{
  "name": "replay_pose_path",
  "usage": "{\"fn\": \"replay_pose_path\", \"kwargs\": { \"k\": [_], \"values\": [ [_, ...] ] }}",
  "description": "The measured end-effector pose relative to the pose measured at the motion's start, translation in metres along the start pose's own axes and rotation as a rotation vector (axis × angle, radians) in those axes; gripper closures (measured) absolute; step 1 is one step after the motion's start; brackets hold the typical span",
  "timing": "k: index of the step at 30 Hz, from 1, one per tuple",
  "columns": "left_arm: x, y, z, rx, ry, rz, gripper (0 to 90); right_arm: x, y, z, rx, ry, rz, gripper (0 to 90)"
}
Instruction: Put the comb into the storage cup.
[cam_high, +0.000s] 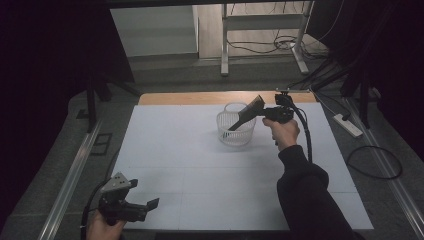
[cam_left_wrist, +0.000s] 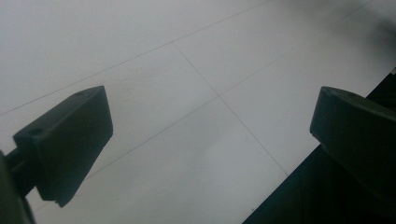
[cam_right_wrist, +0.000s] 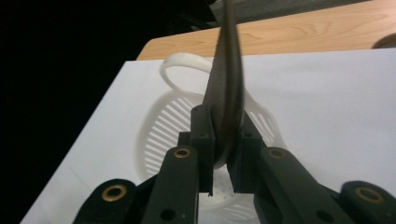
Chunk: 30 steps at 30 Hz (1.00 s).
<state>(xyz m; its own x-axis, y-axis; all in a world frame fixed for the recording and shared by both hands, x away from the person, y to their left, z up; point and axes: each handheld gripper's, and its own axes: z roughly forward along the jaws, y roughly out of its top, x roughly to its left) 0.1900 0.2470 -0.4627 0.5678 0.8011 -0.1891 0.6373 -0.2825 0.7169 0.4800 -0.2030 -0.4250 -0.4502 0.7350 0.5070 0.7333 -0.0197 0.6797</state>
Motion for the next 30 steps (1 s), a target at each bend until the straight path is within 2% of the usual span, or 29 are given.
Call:
{"fn": "replay_pose_path", "kwargs": {
  "k": [6, 18, 24, 30],
  "values": [
    [0.0002, 0.0, -0.0001, 0.0, -0.001, -0.001, 0.0, -0.0025, -0.0012, 0.0017, 0.006, -0.057, -0.018, 77.1],
    [0.0006, -0.0001, -0.0001, -0.001, -0.003, -0.002, 0.0, -0.0043, -0.0016, 0.0031, 0.007, -0.098, -0.035, 73.6],
    [0.0006, -0.0001, -0.0001, -0.001, -0.004, -0.002, 0.0, -0.0054, -0.0022, 0.0037, 0.013, -0.136, -0.053, 69.9],
    [0.0007, -0.0001, -0.0001, -0.001, -0.005, -0.003, 0.0, -0.0087, -0.0033, 0.004, 0.017, -0.151, -0.05, 68.3]
  ]
}}
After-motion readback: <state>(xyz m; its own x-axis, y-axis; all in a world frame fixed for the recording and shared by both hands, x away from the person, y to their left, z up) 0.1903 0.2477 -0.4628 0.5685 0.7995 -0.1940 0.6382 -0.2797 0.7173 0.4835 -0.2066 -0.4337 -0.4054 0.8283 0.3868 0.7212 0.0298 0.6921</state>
